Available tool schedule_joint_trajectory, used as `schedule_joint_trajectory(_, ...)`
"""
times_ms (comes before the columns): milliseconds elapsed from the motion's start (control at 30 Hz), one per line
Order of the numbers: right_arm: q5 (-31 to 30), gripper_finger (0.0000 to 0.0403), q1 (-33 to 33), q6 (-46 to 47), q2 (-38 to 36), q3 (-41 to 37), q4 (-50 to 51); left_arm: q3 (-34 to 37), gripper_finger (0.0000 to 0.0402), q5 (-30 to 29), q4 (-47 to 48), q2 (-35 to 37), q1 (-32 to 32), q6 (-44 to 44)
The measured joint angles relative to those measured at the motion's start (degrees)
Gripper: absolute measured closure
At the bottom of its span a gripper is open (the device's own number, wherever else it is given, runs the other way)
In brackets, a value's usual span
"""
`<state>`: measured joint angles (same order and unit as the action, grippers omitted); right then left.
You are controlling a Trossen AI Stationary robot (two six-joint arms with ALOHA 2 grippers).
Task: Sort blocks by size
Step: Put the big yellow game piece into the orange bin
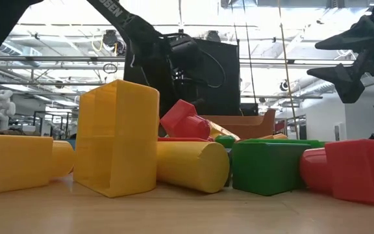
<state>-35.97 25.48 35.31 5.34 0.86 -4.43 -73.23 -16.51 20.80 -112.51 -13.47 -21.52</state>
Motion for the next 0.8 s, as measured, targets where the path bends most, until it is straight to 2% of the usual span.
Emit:
schedule_joint_trajectory(267,0.02,0.0142,-0.01,0.95,0.00,0.00,-0.01,2.12,0.0281,2.27,-2.67,0.08,-0.82,-0.11)
schedule_joint_trajectory(300,0.02,0.0142,0.01,1.11,0.00,0.00,-0.01,2.12,0.0289,2.27,-2.67,0.11,-0.81,-0.23)
schedule_joint_trajectory(600,0.02,0.0142,-0.01,1.51,0.00,0.00,-0.02,1.95,0.0289,3.25,-1.42,1.14,0.98,-0.68)
schedule_joint_trajectory(800,0.00,0.0142,0.00,1.53,0.00,0.00,-0.02,1.86,0.0289,3.34,0.22,5.04,3.24,-0.74)
